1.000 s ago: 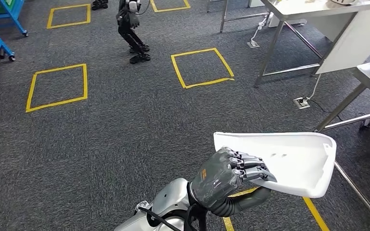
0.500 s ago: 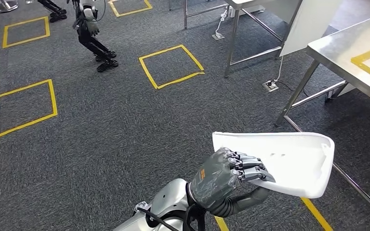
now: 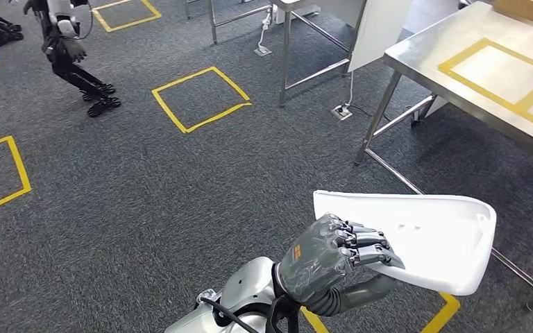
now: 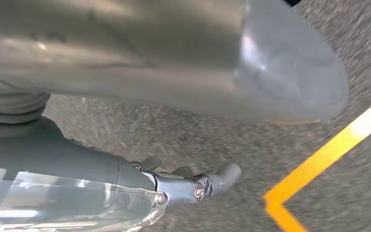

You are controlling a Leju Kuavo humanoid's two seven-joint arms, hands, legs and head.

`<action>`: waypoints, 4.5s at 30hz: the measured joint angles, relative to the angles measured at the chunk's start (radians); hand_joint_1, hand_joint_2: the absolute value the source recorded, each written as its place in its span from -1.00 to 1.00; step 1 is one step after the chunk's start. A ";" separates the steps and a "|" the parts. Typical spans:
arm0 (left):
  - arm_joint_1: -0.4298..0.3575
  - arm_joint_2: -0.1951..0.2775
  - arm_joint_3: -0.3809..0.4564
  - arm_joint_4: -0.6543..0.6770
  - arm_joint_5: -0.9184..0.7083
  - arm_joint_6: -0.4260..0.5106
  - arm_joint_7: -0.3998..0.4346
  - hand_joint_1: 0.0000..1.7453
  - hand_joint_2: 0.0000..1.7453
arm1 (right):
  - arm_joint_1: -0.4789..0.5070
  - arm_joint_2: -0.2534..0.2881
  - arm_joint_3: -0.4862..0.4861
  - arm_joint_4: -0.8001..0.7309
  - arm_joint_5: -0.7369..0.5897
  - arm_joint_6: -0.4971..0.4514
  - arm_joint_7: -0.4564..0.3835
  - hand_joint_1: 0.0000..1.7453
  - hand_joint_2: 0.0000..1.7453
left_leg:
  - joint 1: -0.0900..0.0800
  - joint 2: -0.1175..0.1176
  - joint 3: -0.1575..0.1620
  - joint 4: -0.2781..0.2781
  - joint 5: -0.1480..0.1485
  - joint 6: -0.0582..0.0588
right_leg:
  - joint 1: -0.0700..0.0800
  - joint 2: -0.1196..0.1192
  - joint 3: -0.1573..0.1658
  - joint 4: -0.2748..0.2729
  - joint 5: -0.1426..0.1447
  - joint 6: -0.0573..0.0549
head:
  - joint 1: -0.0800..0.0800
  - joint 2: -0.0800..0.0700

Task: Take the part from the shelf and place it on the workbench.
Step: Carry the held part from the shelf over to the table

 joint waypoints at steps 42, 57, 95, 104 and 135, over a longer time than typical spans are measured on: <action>-0.023 -0.007 -0.018 0.029 0.126 -0.225 0.000 1.00 1.00 | -0.005 -0.033 -0.026 0.000 -0.008 0.041 0.036 -1.00 -1.00 | 0.014 -0.023 -0.054 0.129 -0.085 -0.056 | -0.003 -0.011 0.154 -0.290 0.117 -0.050 | 0.000 0.000; -0.030 -0.011 -0.034 0.050 0.085 -0.193 0.008 1.00 1.00 | 0.000 -0.023 -0.037 0.000 -0.008 0.034 0.053 -1.00 -1.00 | 0.018 -0.079 0.009 -0.002 0.001 -0.009 | -0.005 0.047 0.069 -0.192 0.089 -0.007 | 0.011 0.000; -0.013 -0.012 0.003 0.045 0.082 -0.036 0.014 1.00 1.00 | 0.021 0.000 -0.046 0.001 0.020 0.072 0.070 -1.00 -1.00 | 0.019 -0.065 0.126 -0.008 -0.105 -0.020 | -0.004 -0.017 0.017 -0.184 0.028 -0.001 | 0.017 0.000; -0.013 -0.014 0.012 0.038 0.069 -0.023 0.021 1.00 1.00 | 0.002 -0.003 -0.045 -0.003 0.028 0.078 0.066 -1.00 -1.00 | 0.025 -0.062 -0.045 0.314 -0.081 -0.066 | 0.003 -0.011 0.168 -0.264 0.071 -0.065 | 0.004 0.000; -0.024 -0.024 0.015 0.040 0.061 -0.032 0.029 1.00 1.00 | -0.006 -0.002 -0.045 -0.009 0.033 0.097 0.063 -1.00 -1.00 | 0.015 -0.070 -0.062 0.310 -0.087 -0.048 | 0.012 0.002 0.231 -0.290 0.043 -0.074 | -0.012 -0.001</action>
